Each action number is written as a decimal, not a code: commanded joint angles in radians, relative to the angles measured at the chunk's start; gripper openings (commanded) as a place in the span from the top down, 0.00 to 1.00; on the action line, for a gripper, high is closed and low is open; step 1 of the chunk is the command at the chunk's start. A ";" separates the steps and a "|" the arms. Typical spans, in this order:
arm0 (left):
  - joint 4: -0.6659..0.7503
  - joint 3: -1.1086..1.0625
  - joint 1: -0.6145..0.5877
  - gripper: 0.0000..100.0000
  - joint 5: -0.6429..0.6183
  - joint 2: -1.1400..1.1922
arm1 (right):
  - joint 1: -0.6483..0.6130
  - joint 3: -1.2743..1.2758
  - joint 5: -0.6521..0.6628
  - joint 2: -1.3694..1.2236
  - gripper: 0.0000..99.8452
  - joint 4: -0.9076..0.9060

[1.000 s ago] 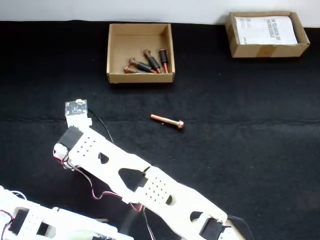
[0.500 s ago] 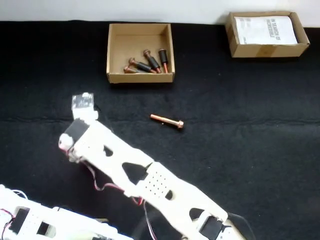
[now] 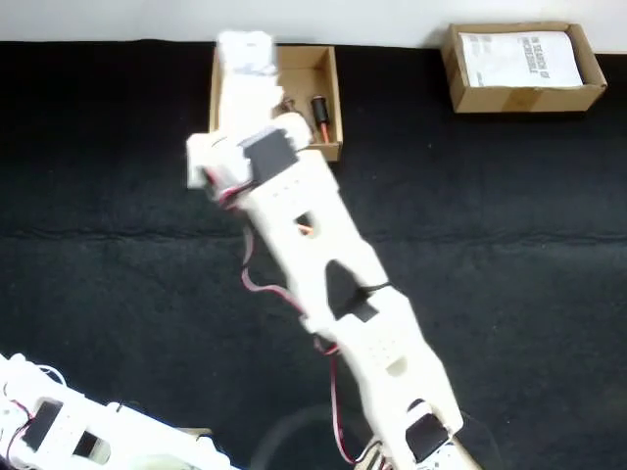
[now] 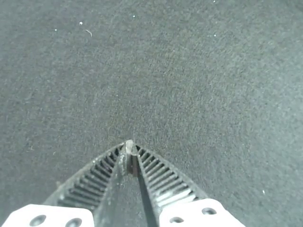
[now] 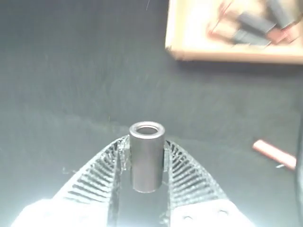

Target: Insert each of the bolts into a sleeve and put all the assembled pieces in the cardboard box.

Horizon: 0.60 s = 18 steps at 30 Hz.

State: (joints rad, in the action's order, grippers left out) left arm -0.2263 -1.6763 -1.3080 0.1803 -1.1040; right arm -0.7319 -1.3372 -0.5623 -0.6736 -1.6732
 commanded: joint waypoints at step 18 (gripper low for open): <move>-0.173 0.097 0.558 0.98 -0.028 -0.005 | 0.932 -0.048 0.091 0.696 0.99 -0.088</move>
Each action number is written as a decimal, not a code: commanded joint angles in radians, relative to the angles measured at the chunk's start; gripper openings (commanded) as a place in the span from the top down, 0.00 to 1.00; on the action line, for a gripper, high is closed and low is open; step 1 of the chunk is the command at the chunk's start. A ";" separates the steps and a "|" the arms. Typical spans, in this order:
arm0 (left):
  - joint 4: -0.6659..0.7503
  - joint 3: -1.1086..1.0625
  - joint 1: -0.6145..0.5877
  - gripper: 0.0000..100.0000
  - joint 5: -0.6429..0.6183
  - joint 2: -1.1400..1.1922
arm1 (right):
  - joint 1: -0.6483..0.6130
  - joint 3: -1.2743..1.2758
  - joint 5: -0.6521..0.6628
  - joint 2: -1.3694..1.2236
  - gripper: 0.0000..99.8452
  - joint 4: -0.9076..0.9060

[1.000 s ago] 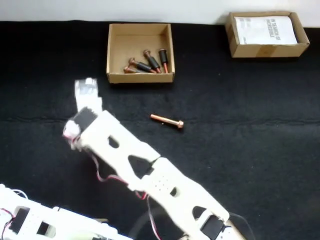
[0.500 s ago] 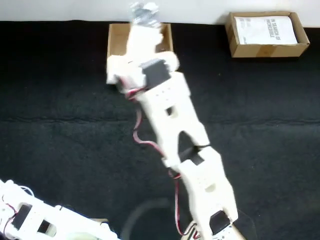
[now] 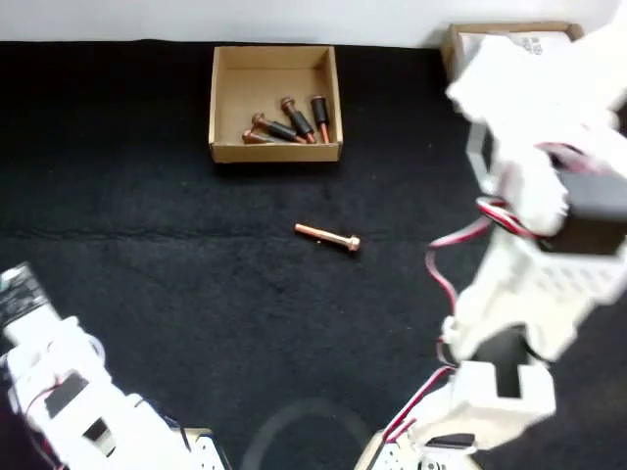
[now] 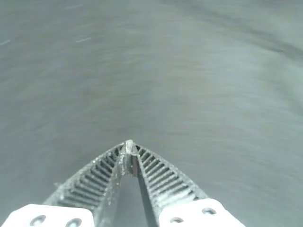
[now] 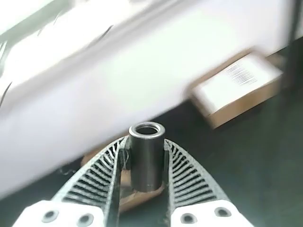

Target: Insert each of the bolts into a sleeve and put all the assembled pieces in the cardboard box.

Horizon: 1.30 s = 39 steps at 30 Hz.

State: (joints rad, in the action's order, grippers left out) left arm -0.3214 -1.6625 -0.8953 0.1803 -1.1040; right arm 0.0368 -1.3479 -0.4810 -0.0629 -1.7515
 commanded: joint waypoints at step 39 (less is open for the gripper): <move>-1.192 1.662 1.224 0.97 0.789 1.150 | 1.655 0.012 0.044 -0.245 0.99 0.478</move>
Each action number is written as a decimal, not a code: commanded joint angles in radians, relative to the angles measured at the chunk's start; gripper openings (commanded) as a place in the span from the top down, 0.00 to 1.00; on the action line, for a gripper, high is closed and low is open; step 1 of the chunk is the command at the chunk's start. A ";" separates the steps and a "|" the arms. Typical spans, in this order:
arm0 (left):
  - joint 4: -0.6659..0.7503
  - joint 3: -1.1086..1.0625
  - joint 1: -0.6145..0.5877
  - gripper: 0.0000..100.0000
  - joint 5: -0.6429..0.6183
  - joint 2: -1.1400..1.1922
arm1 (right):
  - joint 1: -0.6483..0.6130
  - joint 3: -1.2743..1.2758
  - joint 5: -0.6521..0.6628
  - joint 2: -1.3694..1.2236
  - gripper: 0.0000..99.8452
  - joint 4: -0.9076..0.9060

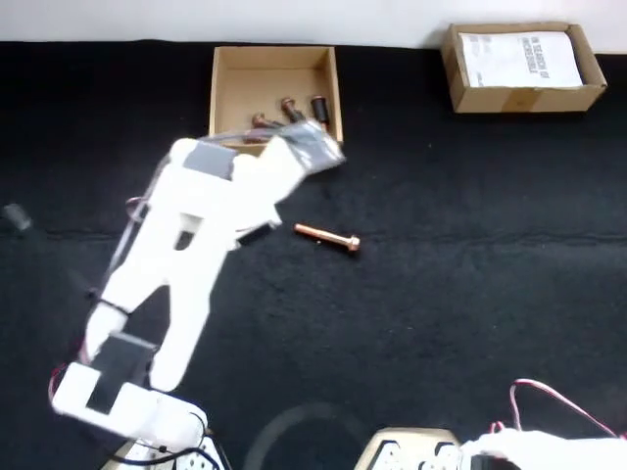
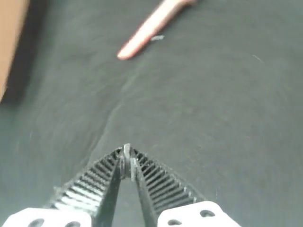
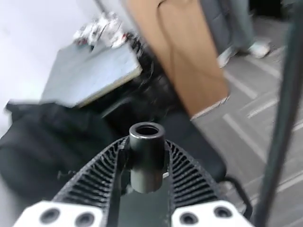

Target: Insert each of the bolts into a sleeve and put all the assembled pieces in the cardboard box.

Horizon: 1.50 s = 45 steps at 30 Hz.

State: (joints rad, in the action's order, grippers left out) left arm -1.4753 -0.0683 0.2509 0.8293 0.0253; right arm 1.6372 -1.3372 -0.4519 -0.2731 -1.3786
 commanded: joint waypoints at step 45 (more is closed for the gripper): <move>-0.193 1.084 0.177 0.73 0.522 0.984 | 0.053 0.001 0.149 -0.314 0.99 0.519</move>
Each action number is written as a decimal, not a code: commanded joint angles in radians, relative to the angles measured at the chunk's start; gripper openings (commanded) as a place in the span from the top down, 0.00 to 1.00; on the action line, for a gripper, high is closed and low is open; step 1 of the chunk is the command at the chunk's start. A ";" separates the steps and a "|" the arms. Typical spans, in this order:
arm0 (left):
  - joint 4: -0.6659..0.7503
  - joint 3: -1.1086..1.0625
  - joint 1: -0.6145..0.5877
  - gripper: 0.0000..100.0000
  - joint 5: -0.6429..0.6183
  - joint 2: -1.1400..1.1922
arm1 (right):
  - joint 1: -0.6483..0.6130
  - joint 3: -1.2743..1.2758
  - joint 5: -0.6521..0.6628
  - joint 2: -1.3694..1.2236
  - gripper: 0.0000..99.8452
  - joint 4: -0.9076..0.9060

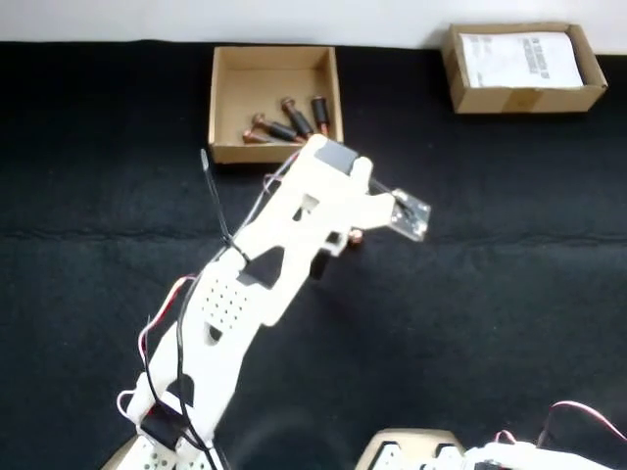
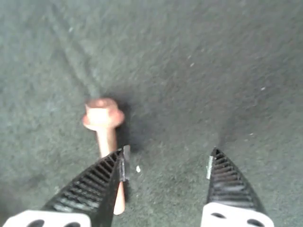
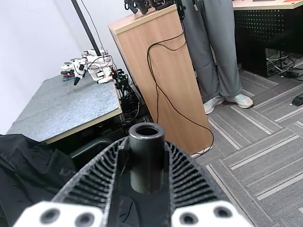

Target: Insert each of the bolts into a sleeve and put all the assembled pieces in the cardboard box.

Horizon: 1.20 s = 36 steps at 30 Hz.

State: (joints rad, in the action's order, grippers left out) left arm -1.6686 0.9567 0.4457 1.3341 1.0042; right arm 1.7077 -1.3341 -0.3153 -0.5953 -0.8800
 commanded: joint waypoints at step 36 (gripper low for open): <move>0.114 0.389 -0.001 0.81 -0.048 0.259 | -0.094 -0.001 0.063 -0.021 0.99 0.019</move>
State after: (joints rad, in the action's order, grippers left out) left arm -1.5919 1.3280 0.4503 1.2927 1.2467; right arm 1.6264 -1.3249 -0.2631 -0.6245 -0.8800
